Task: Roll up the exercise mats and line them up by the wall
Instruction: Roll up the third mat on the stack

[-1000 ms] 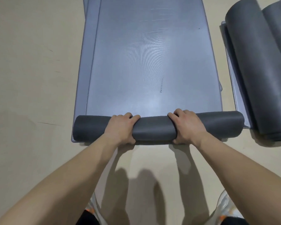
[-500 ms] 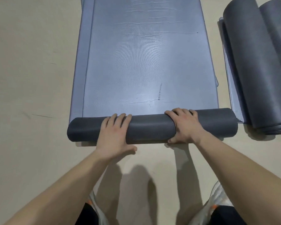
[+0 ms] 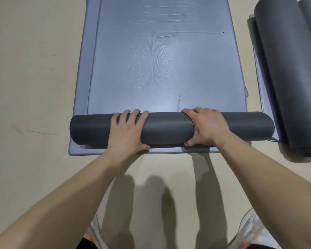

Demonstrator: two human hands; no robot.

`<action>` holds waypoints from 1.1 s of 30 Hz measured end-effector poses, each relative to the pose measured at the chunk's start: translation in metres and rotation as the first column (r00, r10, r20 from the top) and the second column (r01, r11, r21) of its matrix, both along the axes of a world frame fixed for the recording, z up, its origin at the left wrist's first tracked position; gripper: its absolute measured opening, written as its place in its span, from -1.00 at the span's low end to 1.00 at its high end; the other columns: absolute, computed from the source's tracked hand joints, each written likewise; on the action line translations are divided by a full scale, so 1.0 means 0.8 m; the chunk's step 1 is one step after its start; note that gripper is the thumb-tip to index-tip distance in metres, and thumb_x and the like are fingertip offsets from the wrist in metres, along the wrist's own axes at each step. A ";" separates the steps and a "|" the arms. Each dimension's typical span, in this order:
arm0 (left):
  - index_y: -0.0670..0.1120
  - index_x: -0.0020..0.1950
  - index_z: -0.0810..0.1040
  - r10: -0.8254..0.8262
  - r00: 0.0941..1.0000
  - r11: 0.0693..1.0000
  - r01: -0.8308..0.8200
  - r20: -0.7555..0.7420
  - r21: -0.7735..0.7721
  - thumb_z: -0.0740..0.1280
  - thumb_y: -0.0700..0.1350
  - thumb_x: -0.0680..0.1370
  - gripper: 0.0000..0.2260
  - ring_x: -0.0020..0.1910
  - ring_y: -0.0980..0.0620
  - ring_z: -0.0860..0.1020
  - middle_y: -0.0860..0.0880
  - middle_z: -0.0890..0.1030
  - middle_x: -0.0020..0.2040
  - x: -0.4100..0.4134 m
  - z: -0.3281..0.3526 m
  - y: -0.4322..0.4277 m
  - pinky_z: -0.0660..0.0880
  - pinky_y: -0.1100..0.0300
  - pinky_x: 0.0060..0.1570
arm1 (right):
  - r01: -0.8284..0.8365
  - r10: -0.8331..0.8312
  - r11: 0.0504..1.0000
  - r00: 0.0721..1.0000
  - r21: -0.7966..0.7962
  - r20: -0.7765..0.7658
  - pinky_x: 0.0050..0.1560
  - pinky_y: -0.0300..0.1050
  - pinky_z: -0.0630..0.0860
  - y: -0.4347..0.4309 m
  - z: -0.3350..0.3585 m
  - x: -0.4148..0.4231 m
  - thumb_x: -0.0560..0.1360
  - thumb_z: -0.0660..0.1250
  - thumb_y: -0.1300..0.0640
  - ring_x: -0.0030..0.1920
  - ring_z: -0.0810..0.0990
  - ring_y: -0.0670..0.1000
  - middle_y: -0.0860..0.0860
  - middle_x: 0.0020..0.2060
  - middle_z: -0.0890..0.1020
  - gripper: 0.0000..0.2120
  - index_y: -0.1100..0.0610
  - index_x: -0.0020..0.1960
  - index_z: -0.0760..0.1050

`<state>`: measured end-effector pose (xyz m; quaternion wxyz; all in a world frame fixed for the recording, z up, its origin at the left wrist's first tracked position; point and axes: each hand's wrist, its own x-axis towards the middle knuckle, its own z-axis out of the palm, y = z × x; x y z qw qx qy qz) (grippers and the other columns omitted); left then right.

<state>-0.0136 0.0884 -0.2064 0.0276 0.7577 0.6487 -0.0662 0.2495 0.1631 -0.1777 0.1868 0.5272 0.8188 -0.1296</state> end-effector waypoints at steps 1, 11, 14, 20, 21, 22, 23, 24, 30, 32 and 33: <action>0.11 0.51 0.22 -0.001 1.000 0.999 0.001 0.002 -0.035 0.45 0.47 0.15 0.02 0.32 -0.13 0.45 0.04 0.45 0.40 -0.002 0.005 0.016 0.28 -0.12 0.35 | 0.023 -0.023 0.998 1.000 -0.066 0.000 0.13 0.04 0.46 0.012 0.007 -0.004 0.08 0.54 -0.42 0.13 0.58 0.11 -0.07 0.18 0.56 0.04 -0.21 0.48 0.25; 0.18 0.43 0.30 -0.079 0.997 0.942 0.081 0.018 -0.327 0.42 0.45 0.23 -0.16 0.03 -0.07 0.56 0.06 0.56 0.15 0.011 0.042 -0.021 0.41 -0.02 0.06 | 0.044 -0.045 0.964 0.999 -0.263 0.002 0.29 0.07 0.45 -0.047 0.044 0.008 0.14 0.55 -0.37 0.24 0.54 0.06 -0.09 0.24 0.54 0.03 -0.18 0.51 0.25; 0.18 0.44 0.35 -0.043 0.996 0.880 0.073 0.075 -0.469 0.49 0.45 0.20 -0.12 0.04 -0.04 0.56 0.08 0.57 0.09 0.007 0.055 0.003 0.45 0.04 -0.04 | -0.022 0.023 0.993 1.000 0.114 -0.004 0.49 0.25 0.20 -0.101 0.027 0.018 0.25 0.61 -0.15 0.40 0.40 0.20 0.11 0.39 0.43 0.05 0.03 0.58 0.13; 0.15 0.62 0.07 0.008 0.998 0.932 0.014 0.059 -0.362 0.45 0.50 0.23 0.09 0.44 -0.13 0.38 -0.01 0.37 0.51 0.013 0.043 -0.016 0.30 -0.12 0.40 | 0.001 0.004 0.981 1.000 0.196 -0.024 0.48 0.33 0.14 -0.088 -0.003 0.013 0.12 0.63 -0.21 0.43 0.35 0.22 0.13 0.40 0.40 0.16 0.04 0.58 0.17; 0.12 0.65 -0.07 0.004 1.000 0.952 0.005 0.027 -0.306 0.44 0.52 0.21 0.19 0.56 -0.20 0.22 -0.07 0.20 0.60 0.016 0.034 -0.034 0.17 -0.20 0.51 | -0.010 0.011 0.987 1.000 0.158 -0.003 0.49 0.31 0.13 -0.070 -0.003 0.012 0.07 0.59 -0.32 0.42 0.36 0.18 0.09 0.39 0.40 0.20 -0.01 0.57 0.14; 0.10 0.65 -0.18 -0.002 1.000 0.960 0.002 0.001 -0.279 0.45 0.53 0.19 0.27 0.61 -0.25 0.09 -0.10 0.07 0.64 0.016 0.026 -0.044 0.06 -0.25 0.56 | -0.022 0.021 0.993 1.000 0.113 0.013 0.50 0.29 0.10 -0.053 -0.004 0.010 0.05 0.55 -0.39 0.44 0.34 0.15 0.06 0.41 0.37 0.24 -0.04 0.58 0.10; 0.09 0.64 -0.24 -0.007 1.000 0.966 0.004 -0.010 -0.258 0.47 0.52 0.18 0.30 0.62 -0.26 0.03 -0.10 0.01 0.65 0.014 0.019 -0.043 0.02 -0.24 0.57 | -0.033 0.031 0.996 0.999 0.078 0.022 0.52 0.29 0.07 -0.041 -0.005 0.009 0.05 0.53 -0.44 0.48 0.29 0.15 0.05 0.45 0.32 0.27 -0.06 0.59 0.05; 0.10 0.63 -0.23 -0.003 1.000 0.972 0.003 0.001 -0.235 0.48 0.48 0.20 0.28 0.62 -0.24 0.04 -0.09 0.04 0.64 0.011 0.015 -0.035 0.02 -0.21 0.57 | -0.040 0.038 0.996 0.999 0.076 0.030 0.52 0.32 0.04 -0.035 -0.008 0.009 0.06 0.52 -0.45 0.51 0.24 0.17 0.07 0.49 0.27 0.29 -0.05 0.61 0.02; 0.14 0.60 0.06 -0.074 0.994 0.963 0.092 0.083 -0.255 0.47 0.38 0.23 0.06 0.35 -0.10 0.43 0.02 0.39 0.45 -0.009 0.013 0.035 0.28 -0.03 0.41 | -0.062 0.065 0.969 0.998 0.240 -0.005 0.41 0.35 0.23 -0.029 -0.025 0.016 0.05 0.58 -0.32 0.34 0.43 0.22 0.08 0.35 0.45 0.14 -0.02 0.52 0.22; 0.16 0.59 0.11 -0.050 0.994 0.937 0.080 0.098 -0.340 0.49 0.36 0.23 0.02 0.23 -0.11 0.51 0.03 0.46 0.38 -0.008 0.026 0.047 0.39 -0.01 0.28 | -0.074 0.072 0.988 0.997 0.137 0.020 0.36 0.23 0.30 -0.012 -0.010 0.013 0.09 0.51 -0.35 0.27 0.49 0.17 0.02 0.32 0.47 0.06 -0.08 0.49 0.21; 0.17 0.57 0.14 -0.038 0.993 0.919 0.078 0.111 -0.388 0.51 0.34 0.23 0.00 0.17 -0.10 0.53 0.03 0.49 0.32 -0.006 0.034 0.047 0.42 0.00 0.19 | -0.076 0.074 0.994 0.997 0.073 0.034 0.34 0.19 0.33 -0.009 -0.001 0.012 0.11 0.49 -0.36 0.24 0.50 0.15 0.00 0.31 0.48 0.03 -0.11 0.48 0.20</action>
